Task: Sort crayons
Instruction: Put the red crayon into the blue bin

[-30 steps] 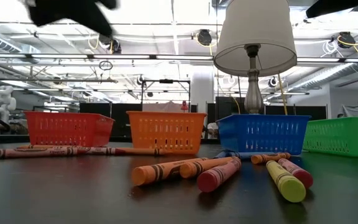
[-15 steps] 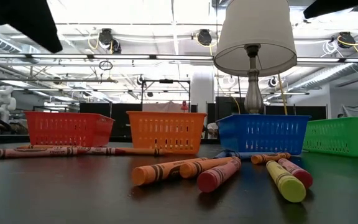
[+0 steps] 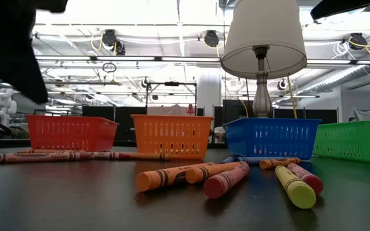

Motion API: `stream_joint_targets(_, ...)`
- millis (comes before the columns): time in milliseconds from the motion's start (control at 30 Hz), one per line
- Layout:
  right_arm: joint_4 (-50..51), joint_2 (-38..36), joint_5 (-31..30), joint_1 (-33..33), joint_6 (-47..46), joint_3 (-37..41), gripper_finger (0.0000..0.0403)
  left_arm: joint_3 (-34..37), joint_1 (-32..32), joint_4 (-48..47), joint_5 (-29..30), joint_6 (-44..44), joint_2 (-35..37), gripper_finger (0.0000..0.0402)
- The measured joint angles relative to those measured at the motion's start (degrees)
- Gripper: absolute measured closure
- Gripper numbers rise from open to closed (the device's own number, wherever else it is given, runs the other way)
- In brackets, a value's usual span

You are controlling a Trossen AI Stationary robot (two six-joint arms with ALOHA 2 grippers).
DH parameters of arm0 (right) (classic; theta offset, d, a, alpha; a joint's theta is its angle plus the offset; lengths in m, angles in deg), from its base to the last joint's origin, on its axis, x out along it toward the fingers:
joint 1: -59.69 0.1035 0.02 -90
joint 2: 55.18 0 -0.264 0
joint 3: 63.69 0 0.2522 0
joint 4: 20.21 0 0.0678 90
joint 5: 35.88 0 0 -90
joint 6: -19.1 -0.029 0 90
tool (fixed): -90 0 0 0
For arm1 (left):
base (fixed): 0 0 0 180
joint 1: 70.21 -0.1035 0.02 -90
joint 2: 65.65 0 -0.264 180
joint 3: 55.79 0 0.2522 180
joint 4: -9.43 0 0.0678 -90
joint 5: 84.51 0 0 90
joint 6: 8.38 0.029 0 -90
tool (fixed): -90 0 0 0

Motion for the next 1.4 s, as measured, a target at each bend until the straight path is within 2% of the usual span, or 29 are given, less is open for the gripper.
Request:
stream_joint_targets(333,-0.3,0.0,-0.1,0.0,2.3,0.0,0.0284,6.4,2.8,7.1,2.8,-1.7,-0.2,0.0238)
stream_joint_targets(567,-1.3,0.0,-0.1,0.0,2.3,0.0,0.0284,6.7,5.6,10.9,5.4,-1.8,-4.9,0.023)
stream_joint_targets(967,-1.5,0.0,-0.2,-0.2,2.9,0.0,0.0284,6.6,5.8,11.7,6.0,-1.8,-9.7,0.0159)
stream_joint_targets(1400,-2.2,0.0,-0.2,-0.3,3.7,0.0,0.0284,6.4,5.8,11.7,6.3,-1.3,-11.1,0.0159)
